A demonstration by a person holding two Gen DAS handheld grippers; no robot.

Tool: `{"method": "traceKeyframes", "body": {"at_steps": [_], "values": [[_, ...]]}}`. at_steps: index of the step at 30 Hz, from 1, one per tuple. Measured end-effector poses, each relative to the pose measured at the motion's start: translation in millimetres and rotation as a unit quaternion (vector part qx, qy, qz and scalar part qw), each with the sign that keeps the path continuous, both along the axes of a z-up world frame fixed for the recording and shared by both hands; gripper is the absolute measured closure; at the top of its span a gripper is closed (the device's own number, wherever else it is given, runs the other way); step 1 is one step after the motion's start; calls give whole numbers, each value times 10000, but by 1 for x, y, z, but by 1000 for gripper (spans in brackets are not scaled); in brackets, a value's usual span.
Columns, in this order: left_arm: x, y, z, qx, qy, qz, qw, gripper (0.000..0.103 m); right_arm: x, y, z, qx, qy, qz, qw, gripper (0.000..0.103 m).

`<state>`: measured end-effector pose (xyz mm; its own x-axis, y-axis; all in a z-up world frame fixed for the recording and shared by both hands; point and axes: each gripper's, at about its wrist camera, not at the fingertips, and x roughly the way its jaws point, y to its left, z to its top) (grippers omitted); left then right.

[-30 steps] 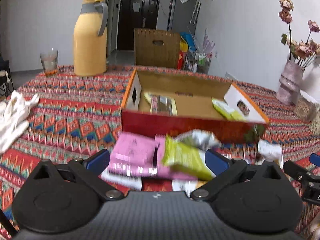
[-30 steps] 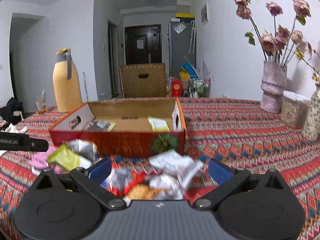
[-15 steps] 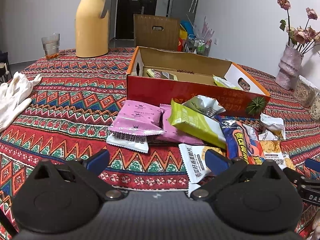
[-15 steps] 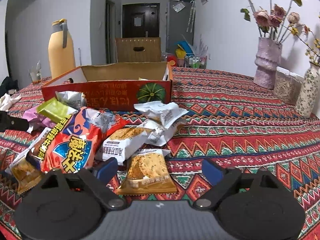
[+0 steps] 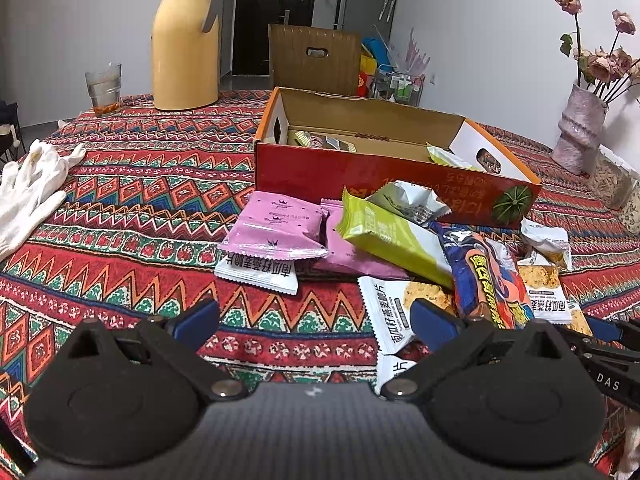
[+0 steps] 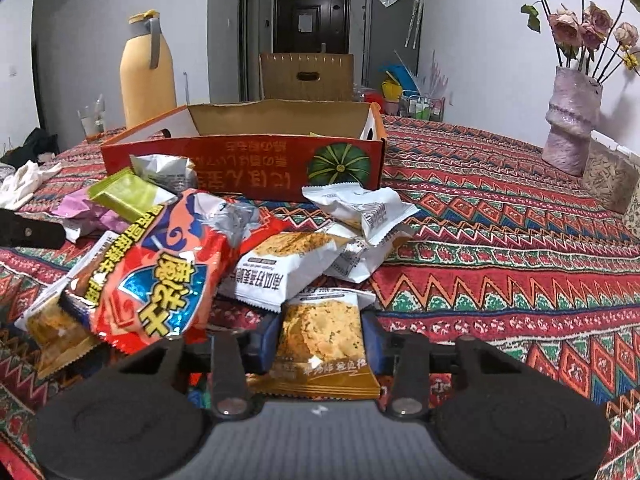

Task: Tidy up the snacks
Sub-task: 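Move both grippers back to the pile and grasp a cracker packet with the right gripper, then grasp another cracker packet with the left gripper while the right gripper carries its packet to the box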

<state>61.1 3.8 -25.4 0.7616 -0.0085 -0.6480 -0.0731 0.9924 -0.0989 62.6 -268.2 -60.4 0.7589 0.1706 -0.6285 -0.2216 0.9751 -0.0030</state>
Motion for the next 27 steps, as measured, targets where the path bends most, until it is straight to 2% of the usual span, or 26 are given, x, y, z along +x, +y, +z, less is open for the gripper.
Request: {"method": "traceKeyframes", "body": {"at_steps": [7,14,21,27], "values": [[-8,-4,5,1,-72,-73,9999,0,-25,-11,10,275,-287,-290,9988,63],[-23,-18,7,-42,-147,-369,9992,0,-45,-21,22,385,-592,-453,9965,63],[-34,-40,0,161,-63,-758,9970,0,-60,-21,21,492,-626,-404,9960,63],[-33,-60,-12,395,164,-1030,9938,0,-67,-25,18,551,-639,-409,9956,63]]}}
